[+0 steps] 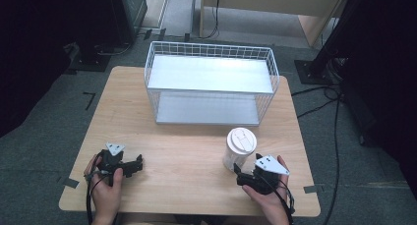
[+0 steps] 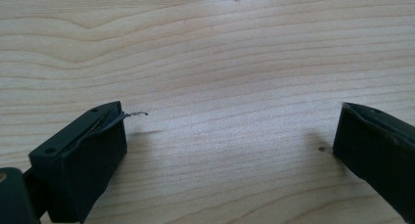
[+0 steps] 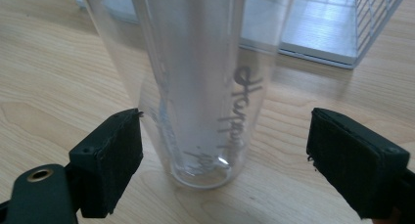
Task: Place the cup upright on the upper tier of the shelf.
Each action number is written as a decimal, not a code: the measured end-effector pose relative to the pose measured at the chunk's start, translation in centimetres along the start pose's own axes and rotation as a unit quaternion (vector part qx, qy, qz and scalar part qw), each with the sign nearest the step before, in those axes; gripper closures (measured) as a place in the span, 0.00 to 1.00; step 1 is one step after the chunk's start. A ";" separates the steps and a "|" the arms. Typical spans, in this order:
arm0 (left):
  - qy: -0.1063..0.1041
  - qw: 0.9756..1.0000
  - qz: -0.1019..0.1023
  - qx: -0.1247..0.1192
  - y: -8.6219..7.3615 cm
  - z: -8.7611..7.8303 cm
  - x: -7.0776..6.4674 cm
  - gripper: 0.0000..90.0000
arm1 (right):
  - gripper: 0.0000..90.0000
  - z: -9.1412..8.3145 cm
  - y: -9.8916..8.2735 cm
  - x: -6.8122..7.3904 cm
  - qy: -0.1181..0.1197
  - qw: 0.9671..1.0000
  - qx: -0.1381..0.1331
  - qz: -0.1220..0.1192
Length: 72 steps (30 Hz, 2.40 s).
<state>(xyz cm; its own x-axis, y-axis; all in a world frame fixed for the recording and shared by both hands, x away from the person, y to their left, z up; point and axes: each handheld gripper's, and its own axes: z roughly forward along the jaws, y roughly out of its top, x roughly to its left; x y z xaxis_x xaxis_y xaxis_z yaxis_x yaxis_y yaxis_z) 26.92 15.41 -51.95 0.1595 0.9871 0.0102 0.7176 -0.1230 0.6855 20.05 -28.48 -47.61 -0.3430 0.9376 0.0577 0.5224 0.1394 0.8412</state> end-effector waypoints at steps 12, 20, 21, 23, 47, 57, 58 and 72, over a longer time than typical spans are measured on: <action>0.002 1.000 -0.003 0.000 0.2 0.1 -0.3 0.00 | 0.16 0.9 1.3 1.3 -0.004 0.999 -0.030 0.009; 0.000 1.000 -0.002 0.001 0.2 0.2 -0.4 0.00 | 0.16 1.5 2.2 1.7 -0.007 0.999 -0.047 0.015; 0.000 1.000 -0.002 0.001 0.2 0.2 -0.4 0.00 | 0.16 1.6 2.3 1.7 -0.008 0.999 -0.050 0.014; 0.000 1.000 -0.002 0.001 0.2 0.2 -0.4 0.00 | 0.16 1.7 2.5 1.9 -0.010 0.998 -0.060 0.014; 0.000 1.000 -0.003 0.000 0.2 0.2 -0.4 0.00 | 0.18 2.2 4.1 2.3 -0.031 0.995 -0.097 0.016; 0.000 1.000 -0.003 0.001 0.2 0.2 -0.4 0.00 | 0.18 1.3 5.9 2.3 -0.018 0.993 -0.117 0.018; 0.000 1.000 -0.002 0.001 0.2 0.2 -0.4 0.00 | 0.18 1.3 6.0 2.4 -0.018 0.993 -0.120 0.016; 0.000 1.000 -0.001 0.002 0.2 0.1 -0.4 0.00 | 0.18 0.4 11.2 2.9 -0.021 0.989 -0.147 -0.006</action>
<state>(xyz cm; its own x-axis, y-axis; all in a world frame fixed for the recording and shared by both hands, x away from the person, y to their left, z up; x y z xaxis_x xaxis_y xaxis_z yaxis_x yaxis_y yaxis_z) 27.10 14.99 -51.92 0.1572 0.9875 0.0092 0.7204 -0.1210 0.6829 25.25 -24.09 -38.27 -0.3123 0.9495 0.0307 0.2663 0.0565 0.9622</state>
